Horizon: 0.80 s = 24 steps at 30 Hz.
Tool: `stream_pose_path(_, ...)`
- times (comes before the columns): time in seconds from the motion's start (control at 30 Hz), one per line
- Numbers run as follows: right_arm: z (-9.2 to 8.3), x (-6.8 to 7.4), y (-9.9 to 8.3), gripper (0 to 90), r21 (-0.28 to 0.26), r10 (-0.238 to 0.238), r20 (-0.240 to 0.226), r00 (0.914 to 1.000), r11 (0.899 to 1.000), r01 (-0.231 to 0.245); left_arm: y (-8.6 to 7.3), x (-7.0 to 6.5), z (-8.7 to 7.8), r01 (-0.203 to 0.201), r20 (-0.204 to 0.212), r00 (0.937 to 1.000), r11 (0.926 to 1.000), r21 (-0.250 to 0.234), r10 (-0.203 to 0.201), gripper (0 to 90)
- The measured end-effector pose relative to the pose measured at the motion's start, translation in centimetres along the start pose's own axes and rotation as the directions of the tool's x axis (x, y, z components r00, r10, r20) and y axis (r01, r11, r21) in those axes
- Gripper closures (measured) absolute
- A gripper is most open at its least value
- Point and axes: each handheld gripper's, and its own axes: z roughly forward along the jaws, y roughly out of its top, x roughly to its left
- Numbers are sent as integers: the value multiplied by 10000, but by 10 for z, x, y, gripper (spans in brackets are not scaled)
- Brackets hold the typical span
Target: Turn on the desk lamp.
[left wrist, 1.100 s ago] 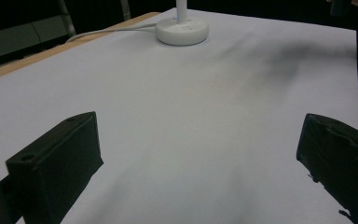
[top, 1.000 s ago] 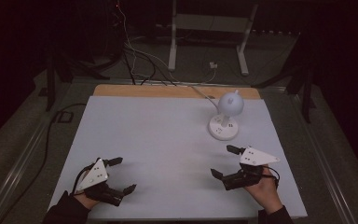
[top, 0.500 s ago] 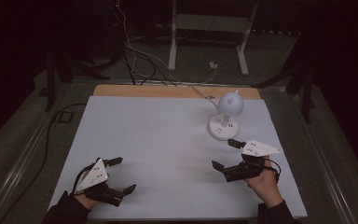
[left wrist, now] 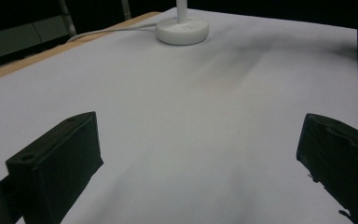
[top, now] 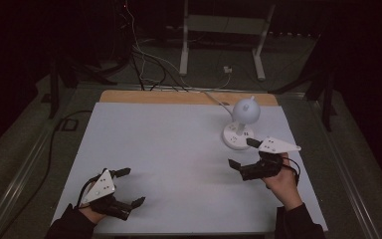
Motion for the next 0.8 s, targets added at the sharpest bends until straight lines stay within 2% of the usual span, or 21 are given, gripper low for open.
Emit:
stream_pose_path(0.33,8,-18,8,0,23,201,252,9995,9998,-202,0,0,0,-9,14,10000,10000,-13,9,3)
stream_pose_path(0.37,9,-20,8,0,39,216,353,9991,9998,-218,0,0,0,-13,24,10000,10000,-4,13,3)
stream_pose_path(0.43,12,-23,9,0,-5,394,891,9952,9992,-395,0,0,0,-12,20,10000,10000,-3,12,3)
stream_pose_path(0.5,13,-25,9,0,3,465,912,9947,9989,-467,0,0,0,-9,32,10000,10000,-8,9,3)
stream_pose_path(0.53,15,-32,9,0,31,567,1071,9926,9983,-573,0,0,0,7,35,10000,10000,-6,-7,3)
stream_pose_path(0.8,23,-52,4,0,-23,1023,1687,9803,9946,-1034,0,0,0,-4,78,10000,10000,-7,4,3)
